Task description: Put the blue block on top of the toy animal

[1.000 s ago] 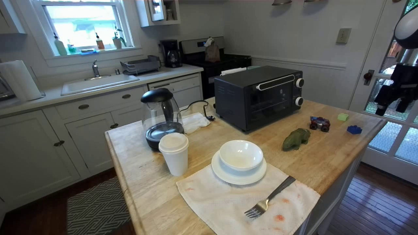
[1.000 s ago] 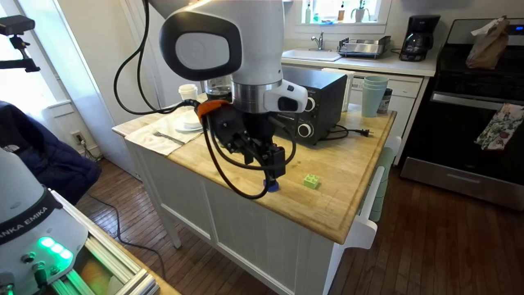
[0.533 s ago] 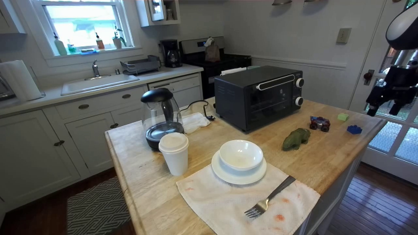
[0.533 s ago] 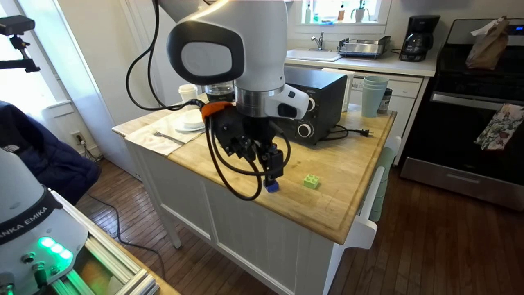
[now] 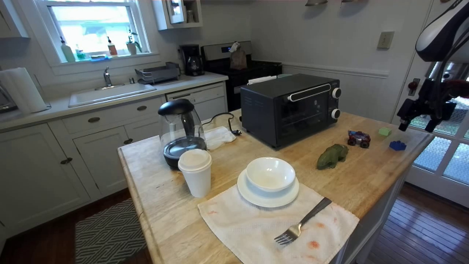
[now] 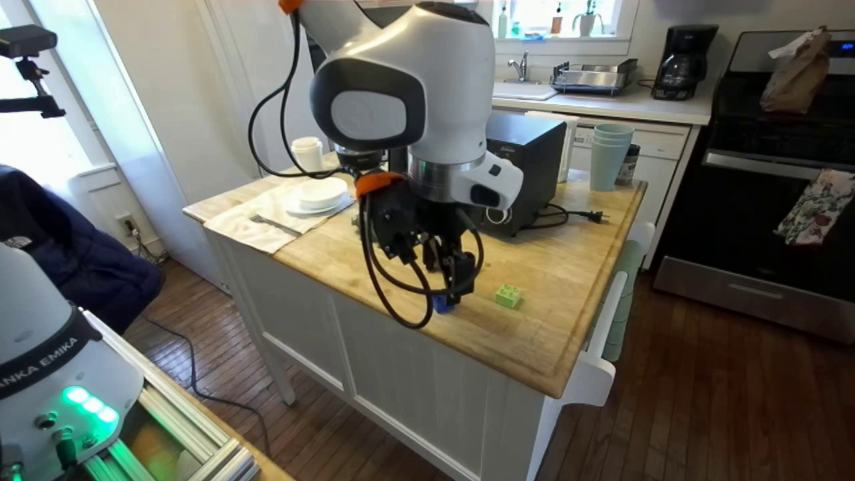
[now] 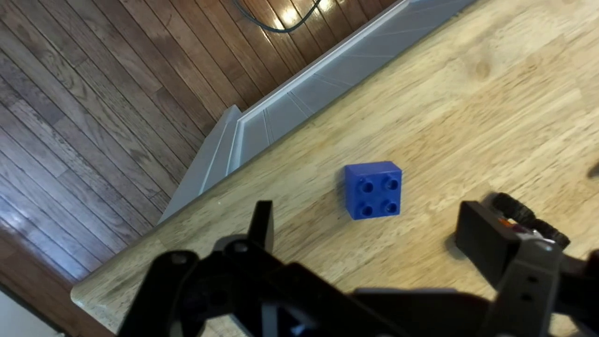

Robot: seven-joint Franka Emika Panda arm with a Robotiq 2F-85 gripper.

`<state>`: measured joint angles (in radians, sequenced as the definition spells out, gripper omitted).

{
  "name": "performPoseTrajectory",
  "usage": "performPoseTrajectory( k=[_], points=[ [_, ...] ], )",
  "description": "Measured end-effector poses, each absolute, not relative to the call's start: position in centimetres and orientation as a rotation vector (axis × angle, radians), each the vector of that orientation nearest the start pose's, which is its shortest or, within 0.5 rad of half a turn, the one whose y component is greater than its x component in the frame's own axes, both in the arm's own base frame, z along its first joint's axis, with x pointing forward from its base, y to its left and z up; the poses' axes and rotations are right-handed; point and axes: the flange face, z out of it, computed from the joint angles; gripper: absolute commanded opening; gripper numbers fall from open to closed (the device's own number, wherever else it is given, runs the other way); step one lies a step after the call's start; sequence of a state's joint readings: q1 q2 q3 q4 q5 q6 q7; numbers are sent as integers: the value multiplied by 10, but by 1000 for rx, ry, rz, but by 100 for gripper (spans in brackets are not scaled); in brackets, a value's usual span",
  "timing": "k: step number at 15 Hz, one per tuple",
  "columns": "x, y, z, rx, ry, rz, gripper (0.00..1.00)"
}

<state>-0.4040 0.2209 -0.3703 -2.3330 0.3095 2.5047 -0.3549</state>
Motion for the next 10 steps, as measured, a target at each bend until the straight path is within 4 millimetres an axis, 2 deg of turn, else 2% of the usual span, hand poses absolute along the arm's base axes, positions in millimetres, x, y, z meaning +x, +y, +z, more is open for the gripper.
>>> performPoseTrajectory(
  k=[8, 9, 10],
  points=[
    [374, -365, 211, -2858, 1068, 51, 100],
    [375, -364, 208, -2857, 1071, 60, 94],
    [377, -363, 205, -2857, 1069, 66, 93]
  ],
)
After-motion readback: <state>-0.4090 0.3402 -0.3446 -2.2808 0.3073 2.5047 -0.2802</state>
